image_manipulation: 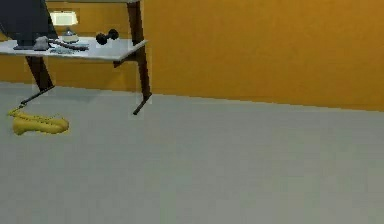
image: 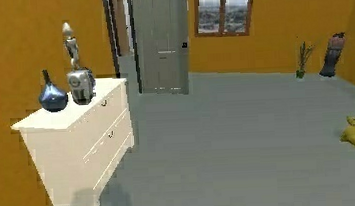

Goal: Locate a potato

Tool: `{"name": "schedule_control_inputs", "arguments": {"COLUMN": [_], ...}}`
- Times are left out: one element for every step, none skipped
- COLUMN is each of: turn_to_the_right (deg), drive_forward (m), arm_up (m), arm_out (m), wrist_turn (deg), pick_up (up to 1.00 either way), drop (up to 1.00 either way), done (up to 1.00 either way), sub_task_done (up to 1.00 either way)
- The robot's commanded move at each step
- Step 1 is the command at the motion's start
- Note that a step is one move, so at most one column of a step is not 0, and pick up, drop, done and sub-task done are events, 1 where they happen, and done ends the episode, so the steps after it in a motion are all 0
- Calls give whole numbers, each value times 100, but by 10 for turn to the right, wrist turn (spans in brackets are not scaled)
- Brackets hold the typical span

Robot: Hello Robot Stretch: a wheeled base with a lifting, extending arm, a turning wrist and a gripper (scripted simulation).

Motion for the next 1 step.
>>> {"name": "schedule_control_inputs", "arguments": {"turn_to_the_right": [0], "drive_forward": [100], "arm_up": [0], "arm_out": [0], "wrist_turn": [0], "pick_up": [0], "drop": [0], "done": [0], "sub_task_done": [0]}}
